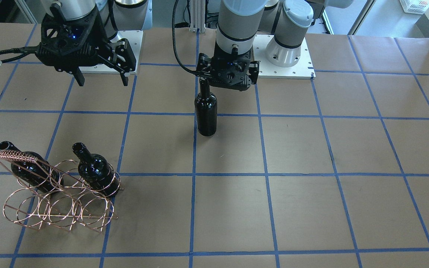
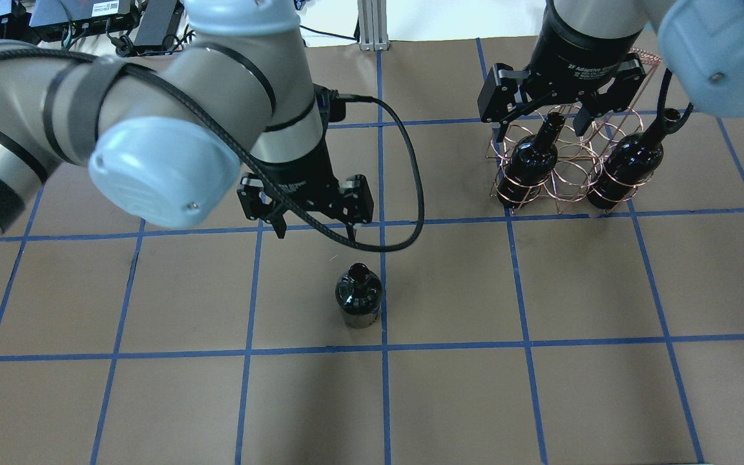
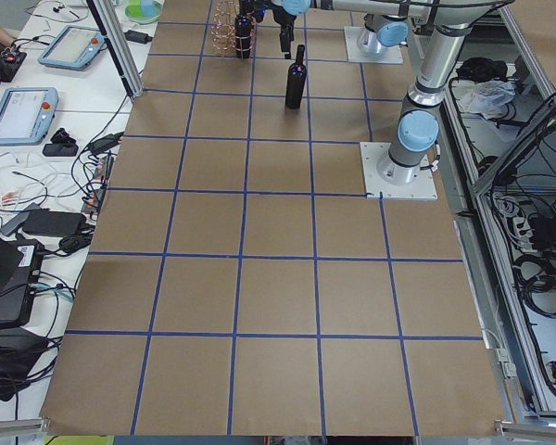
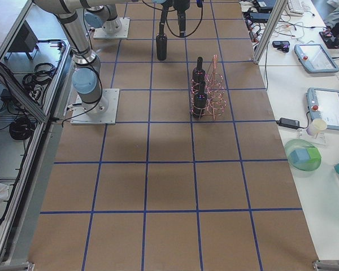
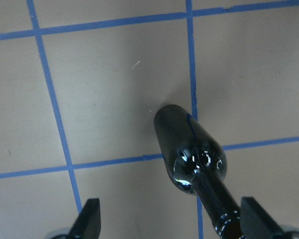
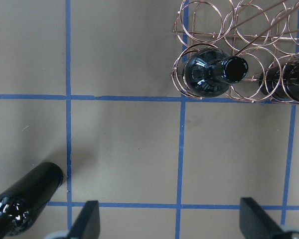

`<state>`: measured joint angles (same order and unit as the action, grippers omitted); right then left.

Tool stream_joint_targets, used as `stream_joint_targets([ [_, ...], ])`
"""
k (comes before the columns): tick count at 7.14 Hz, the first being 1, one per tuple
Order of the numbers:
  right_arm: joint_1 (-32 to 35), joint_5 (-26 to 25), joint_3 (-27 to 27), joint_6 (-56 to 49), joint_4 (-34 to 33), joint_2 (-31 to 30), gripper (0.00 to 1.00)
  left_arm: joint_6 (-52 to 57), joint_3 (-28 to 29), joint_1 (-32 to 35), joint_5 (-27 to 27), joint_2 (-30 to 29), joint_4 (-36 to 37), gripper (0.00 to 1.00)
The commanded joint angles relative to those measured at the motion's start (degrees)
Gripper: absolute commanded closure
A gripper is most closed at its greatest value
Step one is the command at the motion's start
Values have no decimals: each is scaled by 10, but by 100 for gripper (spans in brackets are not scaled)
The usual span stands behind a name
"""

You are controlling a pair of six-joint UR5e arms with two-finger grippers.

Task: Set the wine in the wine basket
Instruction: 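Open the left gripper and withdraw it while the right arm approaches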

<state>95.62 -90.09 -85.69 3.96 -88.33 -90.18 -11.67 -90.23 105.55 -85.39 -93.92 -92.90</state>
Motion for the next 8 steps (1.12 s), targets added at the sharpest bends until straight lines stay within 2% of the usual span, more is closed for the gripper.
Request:
stream_joint_targets([
  [1,1,1,0,2,0,-1,0,26,33,-100,-5,13,-10,0],
  [2,8,2,0,3,0,0,0,123,34,-151,-6,15,5,0],
  [3,31,1,0,35,-3,1,0,127,34,-191,-8,29,-2,0],
  [4,64,3,0,92,-12,6,0,133,34,-217,-35,41,-17,0],
  [7,186,1,0,362,-85,52,0,133,27,-252,-47,38,-17,0],
  [8,214,1,0,397,-103,76,0,132,18,-251,-47,44,-20,0],
])
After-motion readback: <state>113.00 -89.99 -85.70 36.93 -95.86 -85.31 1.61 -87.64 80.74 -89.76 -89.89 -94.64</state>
